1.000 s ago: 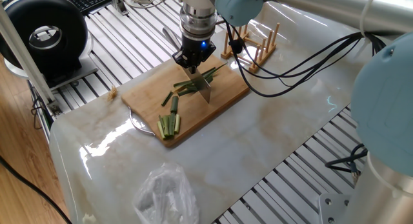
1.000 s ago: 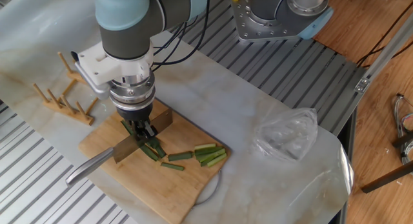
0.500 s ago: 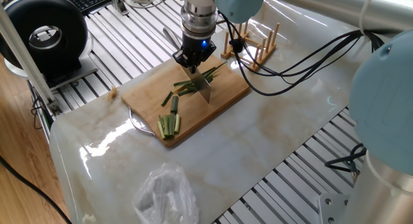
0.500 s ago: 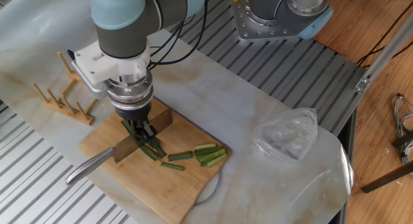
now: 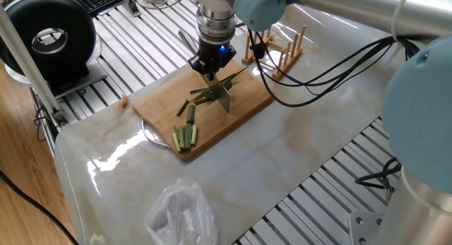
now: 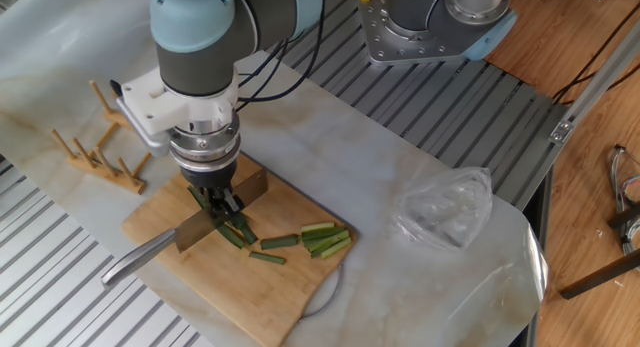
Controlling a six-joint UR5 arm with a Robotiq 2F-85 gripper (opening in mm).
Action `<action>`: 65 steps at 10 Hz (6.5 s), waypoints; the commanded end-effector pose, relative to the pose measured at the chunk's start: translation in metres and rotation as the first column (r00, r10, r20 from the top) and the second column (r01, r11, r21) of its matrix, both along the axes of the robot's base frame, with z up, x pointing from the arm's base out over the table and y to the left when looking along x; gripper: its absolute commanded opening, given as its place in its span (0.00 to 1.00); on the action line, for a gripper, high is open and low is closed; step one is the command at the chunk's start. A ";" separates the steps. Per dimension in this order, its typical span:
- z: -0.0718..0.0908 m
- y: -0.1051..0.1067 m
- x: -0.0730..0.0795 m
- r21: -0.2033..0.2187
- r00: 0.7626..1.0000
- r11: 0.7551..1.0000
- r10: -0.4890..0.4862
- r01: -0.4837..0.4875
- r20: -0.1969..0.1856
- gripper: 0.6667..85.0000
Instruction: Chop the green garlic
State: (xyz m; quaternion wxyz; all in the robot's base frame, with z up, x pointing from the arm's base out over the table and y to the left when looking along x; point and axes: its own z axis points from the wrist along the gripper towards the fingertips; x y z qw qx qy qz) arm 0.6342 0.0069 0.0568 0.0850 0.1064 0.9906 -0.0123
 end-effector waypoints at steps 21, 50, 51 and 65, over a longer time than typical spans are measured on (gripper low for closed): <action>0.013 0.003 -0.005 -0.002 1.000 1.000 0.007 -0.007 -0.015 0.01; 0.010 0.002 -0.027 0.031 1.000 0.999 0.015 -0.015 -0.018 0.01; 0.007 0.001 -0.026 0.029 1.000 0.999 0.015 -0.015 -0.013 0.01; 0.004 -0.009 0.006 0.011 1.000 1.000 0.013 -0.013 0.012 0.01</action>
